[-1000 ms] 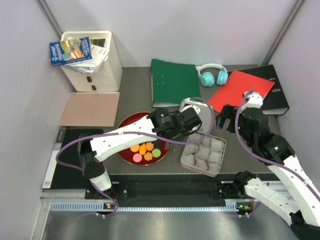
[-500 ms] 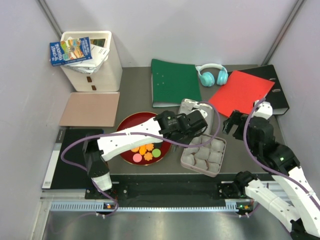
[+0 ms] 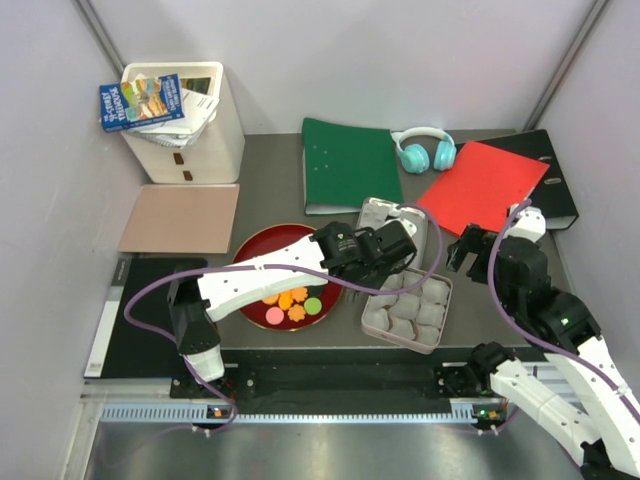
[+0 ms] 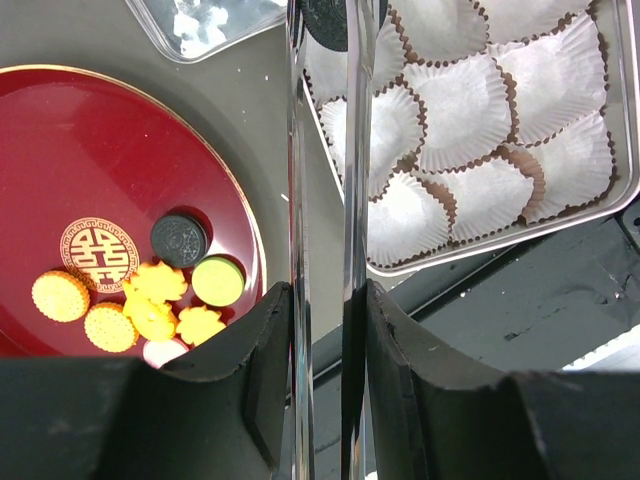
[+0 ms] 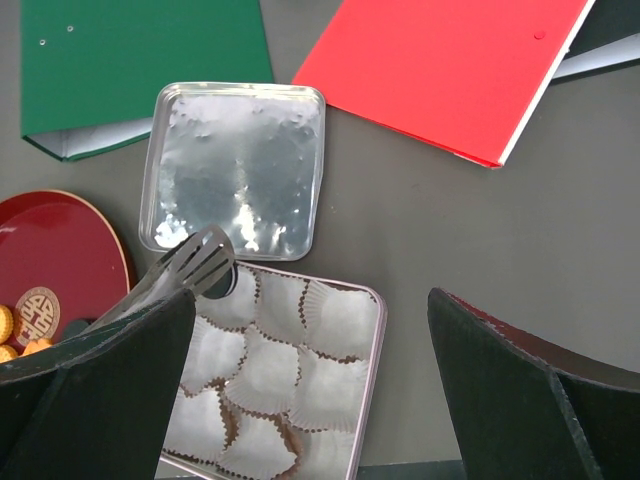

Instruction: Pack the cookies

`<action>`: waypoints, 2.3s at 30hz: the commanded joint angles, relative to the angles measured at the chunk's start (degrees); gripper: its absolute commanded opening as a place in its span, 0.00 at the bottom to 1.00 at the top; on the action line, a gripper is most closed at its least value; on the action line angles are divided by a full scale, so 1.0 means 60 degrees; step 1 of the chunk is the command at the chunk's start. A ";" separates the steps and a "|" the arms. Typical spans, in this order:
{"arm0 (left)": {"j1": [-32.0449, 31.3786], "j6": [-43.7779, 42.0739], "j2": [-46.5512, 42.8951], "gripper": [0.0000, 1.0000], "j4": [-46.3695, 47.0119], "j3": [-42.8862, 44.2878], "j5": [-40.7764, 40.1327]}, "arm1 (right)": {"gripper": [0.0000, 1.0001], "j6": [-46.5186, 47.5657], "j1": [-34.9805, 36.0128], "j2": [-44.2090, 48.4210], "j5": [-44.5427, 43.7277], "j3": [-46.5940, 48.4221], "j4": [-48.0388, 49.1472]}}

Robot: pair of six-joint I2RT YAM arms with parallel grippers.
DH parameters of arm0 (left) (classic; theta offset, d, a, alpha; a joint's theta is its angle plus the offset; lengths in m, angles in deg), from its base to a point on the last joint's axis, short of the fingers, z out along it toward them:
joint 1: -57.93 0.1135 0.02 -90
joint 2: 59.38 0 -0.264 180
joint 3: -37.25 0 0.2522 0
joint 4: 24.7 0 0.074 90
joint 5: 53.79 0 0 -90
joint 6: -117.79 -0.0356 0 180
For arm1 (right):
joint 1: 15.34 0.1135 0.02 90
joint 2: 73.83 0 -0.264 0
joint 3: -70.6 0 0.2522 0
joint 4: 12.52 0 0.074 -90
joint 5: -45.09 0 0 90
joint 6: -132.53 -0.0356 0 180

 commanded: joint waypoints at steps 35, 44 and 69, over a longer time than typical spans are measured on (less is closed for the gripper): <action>0.0146 0.3246 -0.2882 0.58 -0.3488 -0.1059 -0.3900 | 0.99 0.0162 -0.0045 -0.0437 0.0912 -0.0293 0.1307; 0.0220 0.3745 -0.3146 0.61 -0.2832 -0.2934 -0.2304 | 0.99 0.0045 -0.0045 -0.0496 0.1308 -0.0542 0.1542; 0.0220 0.3261 -0.2736 0.59 -0.1322 -0.4385 -0.0983 | 0.99 -0.0028 -0.0045 -0.0467 0.1410 -0.0747 0.1453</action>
